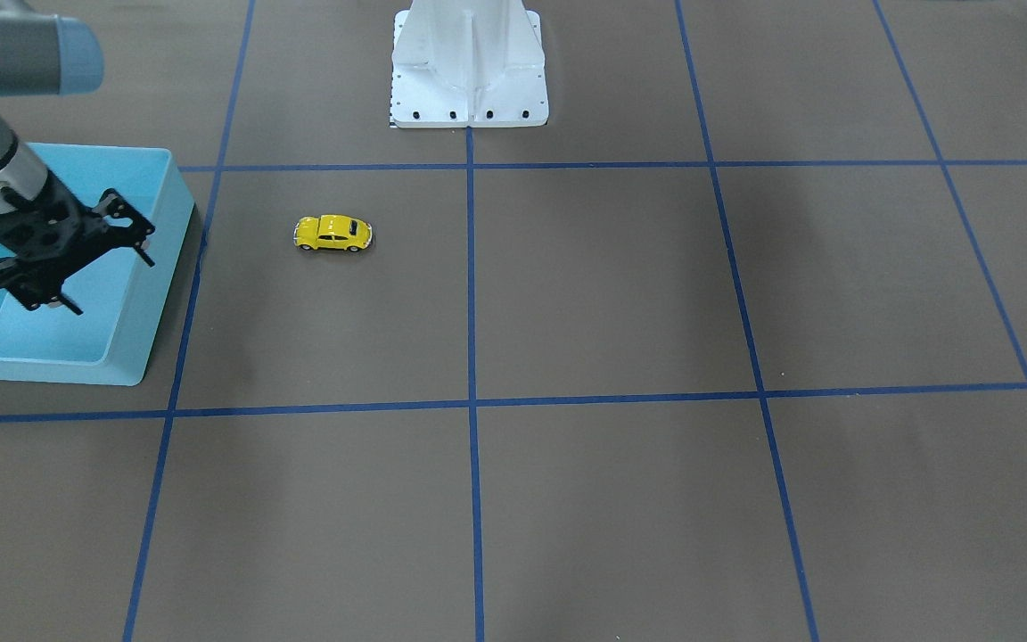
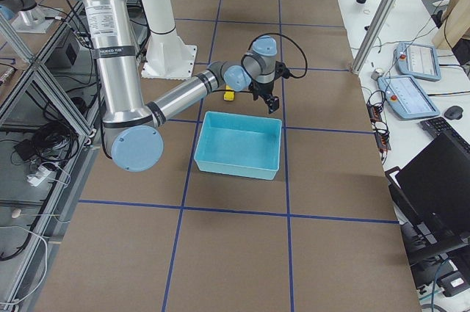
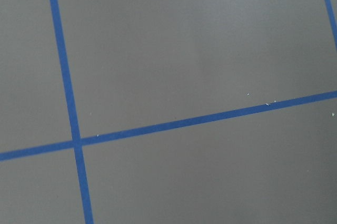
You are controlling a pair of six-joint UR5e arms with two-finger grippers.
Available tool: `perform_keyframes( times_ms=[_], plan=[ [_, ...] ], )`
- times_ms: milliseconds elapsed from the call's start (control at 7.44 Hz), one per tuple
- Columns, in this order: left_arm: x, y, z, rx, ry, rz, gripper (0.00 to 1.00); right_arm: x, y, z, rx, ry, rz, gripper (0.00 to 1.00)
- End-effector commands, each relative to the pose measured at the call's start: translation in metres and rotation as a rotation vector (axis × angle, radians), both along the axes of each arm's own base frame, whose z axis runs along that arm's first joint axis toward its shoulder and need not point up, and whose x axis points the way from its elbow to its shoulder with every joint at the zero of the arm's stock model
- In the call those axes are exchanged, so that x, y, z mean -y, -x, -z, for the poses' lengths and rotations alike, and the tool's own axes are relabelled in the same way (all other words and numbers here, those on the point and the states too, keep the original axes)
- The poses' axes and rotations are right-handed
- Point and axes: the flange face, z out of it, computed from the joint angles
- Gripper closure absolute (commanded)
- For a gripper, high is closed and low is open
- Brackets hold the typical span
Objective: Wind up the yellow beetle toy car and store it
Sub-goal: 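Move the right gripper from the bin down over the car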
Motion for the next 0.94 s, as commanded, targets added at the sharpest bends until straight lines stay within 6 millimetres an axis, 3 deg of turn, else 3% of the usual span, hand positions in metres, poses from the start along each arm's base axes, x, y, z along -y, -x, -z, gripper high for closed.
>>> perform_keyframes(
  times_ms=[0,134,403,672,806],
  plan=[
    [-0.007,0.022,-0.015,0.032,0.061,0.038,0.0,-0.026,0.077,0.134,-0.127,-0.028,0.068,0.0],
    [-0.013,0.036,-0.036,0.03,0.072,0.041,0.0,-0.041,0.096,0.132,-0.143,-0.04,0.096,0.0],
    [-0.045,0.064,-0.071,0.03,0.111,0.067,0.0,-0.05,0.098,0.125,-0.127,-0.034,0.124,0.0],
    [-0.044,0.074,-0.065,0.028,0.109,0.096,0.0,-0.107,0.146,0.118,-0.14,-0.069,0.236,0.0],
    [-0.043,0.075,-0.063,0.026,0.109,0.099,0.0,-0.126,0.178,0.087,-0.195,-0.067,0.297,0.0]
  ],
)
